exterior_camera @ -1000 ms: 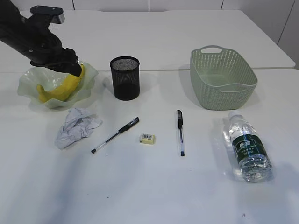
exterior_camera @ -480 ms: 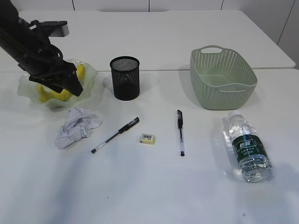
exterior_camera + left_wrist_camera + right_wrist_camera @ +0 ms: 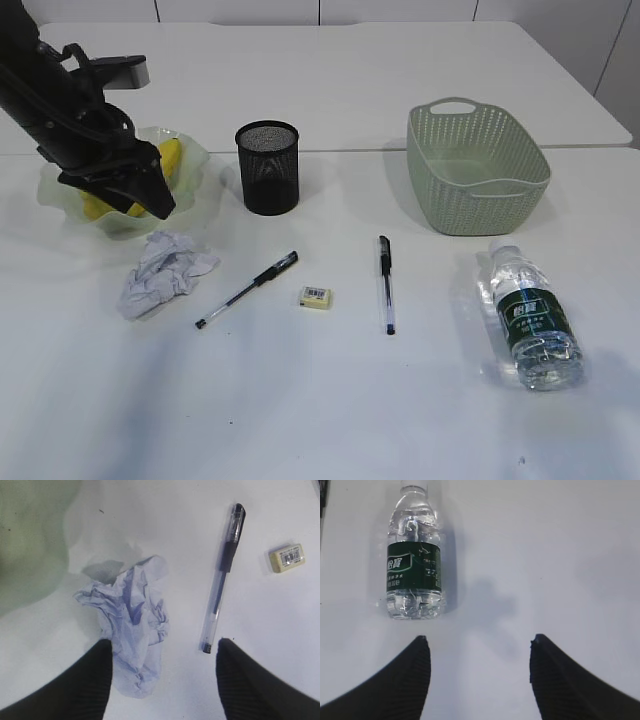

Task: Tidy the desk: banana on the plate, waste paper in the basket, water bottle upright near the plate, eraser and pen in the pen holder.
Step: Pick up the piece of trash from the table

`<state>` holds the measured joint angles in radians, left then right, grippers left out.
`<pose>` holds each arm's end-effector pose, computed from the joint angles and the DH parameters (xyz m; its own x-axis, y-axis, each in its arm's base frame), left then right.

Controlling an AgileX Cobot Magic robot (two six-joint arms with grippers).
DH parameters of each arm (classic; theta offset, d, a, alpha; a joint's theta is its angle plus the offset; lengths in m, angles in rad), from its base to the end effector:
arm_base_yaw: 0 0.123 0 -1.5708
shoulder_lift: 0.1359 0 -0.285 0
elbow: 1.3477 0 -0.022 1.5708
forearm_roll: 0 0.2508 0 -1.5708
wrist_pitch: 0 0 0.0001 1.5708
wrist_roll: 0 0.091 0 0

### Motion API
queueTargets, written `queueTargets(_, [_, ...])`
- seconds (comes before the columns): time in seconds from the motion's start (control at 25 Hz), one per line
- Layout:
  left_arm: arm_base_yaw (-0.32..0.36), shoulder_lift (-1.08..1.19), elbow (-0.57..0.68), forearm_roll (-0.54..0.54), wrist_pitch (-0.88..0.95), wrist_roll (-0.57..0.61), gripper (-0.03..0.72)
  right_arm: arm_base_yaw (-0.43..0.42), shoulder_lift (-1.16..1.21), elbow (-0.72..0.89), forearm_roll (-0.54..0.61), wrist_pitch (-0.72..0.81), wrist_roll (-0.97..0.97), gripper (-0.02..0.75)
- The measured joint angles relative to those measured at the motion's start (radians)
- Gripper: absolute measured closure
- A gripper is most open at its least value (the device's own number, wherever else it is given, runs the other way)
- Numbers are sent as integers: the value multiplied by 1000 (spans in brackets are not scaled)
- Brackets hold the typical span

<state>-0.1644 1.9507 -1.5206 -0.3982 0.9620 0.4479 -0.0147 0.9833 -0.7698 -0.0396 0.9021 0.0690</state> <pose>0.3997 -0.0957 0.2250 -0.8677 0.3460 -0.3570 0.4416 0.8663 -0.2336 0.1740 -0.0054 0.2917 -0.8540 0.0570 -0.5172 0.0687 0.9976 -0.0036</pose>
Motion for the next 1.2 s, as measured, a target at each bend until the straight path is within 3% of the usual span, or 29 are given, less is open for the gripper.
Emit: queueTargets(1.2, [-2, 157, -2, 0, -4, 0, 226, 0, 0, 0, 15, 0, 1, 273])
